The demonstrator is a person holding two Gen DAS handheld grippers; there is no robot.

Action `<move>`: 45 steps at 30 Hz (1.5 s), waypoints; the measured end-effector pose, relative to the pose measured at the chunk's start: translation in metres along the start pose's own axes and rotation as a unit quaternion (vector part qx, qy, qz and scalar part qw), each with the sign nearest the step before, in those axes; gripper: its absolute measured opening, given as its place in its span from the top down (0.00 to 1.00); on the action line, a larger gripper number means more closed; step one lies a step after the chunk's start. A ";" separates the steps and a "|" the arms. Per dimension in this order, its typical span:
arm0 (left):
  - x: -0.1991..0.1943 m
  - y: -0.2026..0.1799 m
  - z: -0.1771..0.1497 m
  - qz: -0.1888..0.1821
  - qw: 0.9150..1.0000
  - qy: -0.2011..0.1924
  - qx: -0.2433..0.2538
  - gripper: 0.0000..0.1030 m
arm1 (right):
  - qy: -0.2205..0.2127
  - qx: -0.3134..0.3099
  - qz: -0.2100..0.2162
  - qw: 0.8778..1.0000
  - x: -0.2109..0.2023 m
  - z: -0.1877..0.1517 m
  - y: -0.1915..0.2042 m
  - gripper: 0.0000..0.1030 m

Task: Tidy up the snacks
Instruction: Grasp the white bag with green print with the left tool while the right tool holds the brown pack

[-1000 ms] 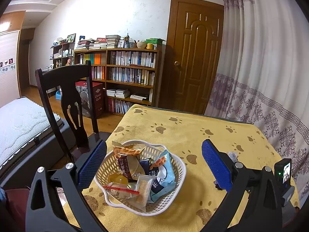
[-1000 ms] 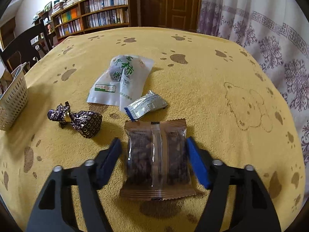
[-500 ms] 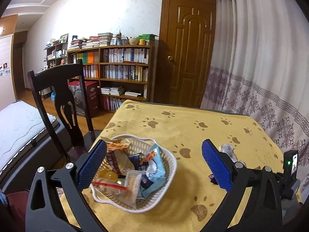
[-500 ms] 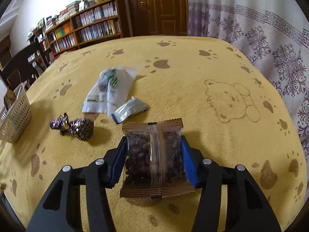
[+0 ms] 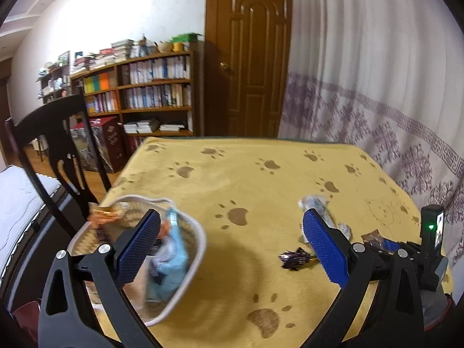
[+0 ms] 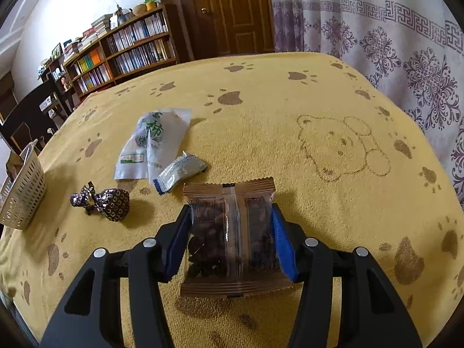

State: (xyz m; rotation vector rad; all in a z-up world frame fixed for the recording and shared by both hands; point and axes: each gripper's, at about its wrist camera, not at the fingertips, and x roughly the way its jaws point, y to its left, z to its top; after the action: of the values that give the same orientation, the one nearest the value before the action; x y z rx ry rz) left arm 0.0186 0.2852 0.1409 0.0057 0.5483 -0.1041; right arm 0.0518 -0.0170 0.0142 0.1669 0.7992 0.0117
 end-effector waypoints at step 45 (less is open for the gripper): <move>0.218 -0.151 -0.018 -0.084 0.973 0.203 0.073 0.35 | 0.002 0.032 0.007 0.999 0.002 -0.001 -0.008 0.47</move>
State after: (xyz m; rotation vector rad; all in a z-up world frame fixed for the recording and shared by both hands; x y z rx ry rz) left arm 0.1787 0.1140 0.0155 0.1269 0.9502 -0.3125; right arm 0.0520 -0.0246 0.0106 0.2329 0.8035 -0.0004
